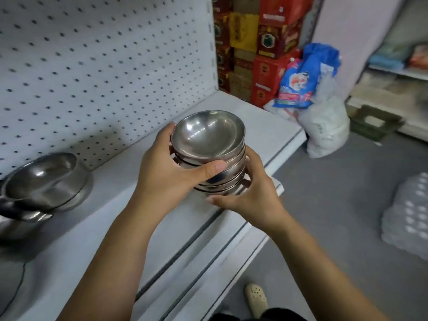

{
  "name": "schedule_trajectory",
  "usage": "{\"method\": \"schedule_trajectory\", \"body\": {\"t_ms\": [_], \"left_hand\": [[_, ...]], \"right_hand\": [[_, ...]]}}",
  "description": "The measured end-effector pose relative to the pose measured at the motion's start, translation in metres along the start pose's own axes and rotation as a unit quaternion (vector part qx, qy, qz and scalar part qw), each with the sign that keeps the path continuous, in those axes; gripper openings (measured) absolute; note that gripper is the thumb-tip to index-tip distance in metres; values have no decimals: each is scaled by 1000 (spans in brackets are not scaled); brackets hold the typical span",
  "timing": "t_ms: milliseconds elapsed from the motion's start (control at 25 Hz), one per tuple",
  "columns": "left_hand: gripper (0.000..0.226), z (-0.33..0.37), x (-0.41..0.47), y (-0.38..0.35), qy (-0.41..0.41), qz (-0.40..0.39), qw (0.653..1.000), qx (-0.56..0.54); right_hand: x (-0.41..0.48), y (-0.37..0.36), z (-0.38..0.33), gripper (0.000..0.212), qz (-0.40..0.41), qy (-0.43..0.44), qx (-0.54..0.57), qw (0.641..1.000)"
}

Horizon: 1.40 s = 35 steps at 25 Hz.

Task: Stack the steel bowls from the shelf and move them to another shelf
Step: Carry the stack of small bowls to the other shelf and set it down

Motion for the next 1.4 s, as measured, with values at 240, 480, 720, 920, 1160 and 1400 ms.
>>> {"method": "schedule_trajectory", "body": {"t_ms": [240, 480, 720, 920, 1160, 1400], "left_hand": [[90, 22, 0, -69, -30, -99, 993, -56], [91, 68, 15, -165, -76, -194, 976, -66], [82, 122, 51, -281, -78, -318, 933, -148], [80, 175, 77, -384, -107, -342, 913, -195], [84, 222, 112, -484, -103, -344, 906, -225], [86, 257, 192, -580, -112, -347, 905, -218]], "right_hand": [[-47, 67, 6, 121, 119, -32, -41, 991], [-73, 157, 20, 120, 205, -50, -57, 976], [-80, 288, 43, 120, 245, -61, -70, 965], [-74, 407, 60, 121, 258, -60, -88, 960], [-56, 513, 83, 120, 279, -68, -99, 953], [6, 606, 119, 121, 304, -64, -103, 945]]}}
Point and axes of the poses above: each hand's wrist, its own x-axis towards the middle knuckle, its own y-axis out of the back of the hand, z = x × y, the point moved 3 cm from there along x, towards the middle knuckle, and after that the axes turned 3 degrees about y, right-handed, at the moved point
